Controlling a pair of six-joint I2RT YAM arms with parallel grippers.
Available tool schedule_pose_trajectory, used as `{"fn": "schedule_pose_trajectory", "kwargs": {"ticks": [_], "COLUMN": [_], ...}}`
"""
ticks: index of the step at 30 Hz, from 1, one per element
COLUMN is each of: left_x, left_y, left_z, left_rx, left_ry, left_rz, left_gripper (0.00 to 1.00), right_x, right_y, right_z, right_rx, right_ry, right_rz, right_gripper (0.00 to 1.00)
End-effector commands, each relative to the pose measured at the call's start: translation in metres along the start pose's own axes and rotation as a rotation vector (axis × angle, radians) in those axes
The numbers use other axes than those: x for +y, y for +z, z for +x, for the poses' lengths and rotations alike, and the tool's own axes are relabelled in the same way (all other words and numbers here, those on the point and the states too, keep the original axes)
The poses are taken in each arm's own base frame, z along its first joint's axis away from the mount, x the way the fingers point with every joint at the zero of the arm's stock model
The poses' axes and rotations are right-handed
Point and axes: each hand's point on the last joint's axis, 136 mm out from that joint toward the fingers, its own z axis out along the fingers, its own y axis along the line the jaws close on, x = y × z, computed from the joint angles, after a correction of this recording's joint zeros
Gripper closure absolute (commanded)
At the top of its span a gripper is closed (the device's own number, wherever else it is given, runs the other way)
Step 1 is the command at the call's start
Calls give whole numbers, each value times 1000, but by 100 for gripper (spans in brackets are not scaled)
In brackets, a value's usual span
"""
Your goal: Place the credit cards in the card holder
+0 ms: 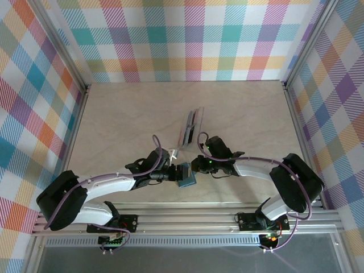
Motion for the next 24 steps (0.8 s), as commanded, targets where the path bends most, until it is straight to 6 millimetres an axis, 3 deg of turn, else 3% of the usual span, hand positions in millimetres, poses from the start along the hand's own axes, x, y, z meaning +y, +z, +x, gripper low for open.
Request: {"fn": "schedule_pose_trajectory", "kwargs": {"ticks": [1,10,15,18,24], "left_x": [0,-10,-17,-13,-10], "left_y": [6,31,39,41,44], "left_z": [6,10,11,22,22], "left_rx": [43,90,58,78,15], "left_ry": [54,220,337,434,540], "left_rz": [-76,-260,-384,-482,-651], "left_gripper": [42,38,33,31,28], "right_x": [-20,-53,-76,-83,-91], "right_y": [-3,-7,-7,-6,-3], "right_z": [-7,-1,3,4,5], "right_rx": [-33,-56,-66,-67,-55], "right_ry": [19,71,152,181,204], "right_rz": [125,244,275,267,273], "right_gripper": [92,91,97,97,98]}}
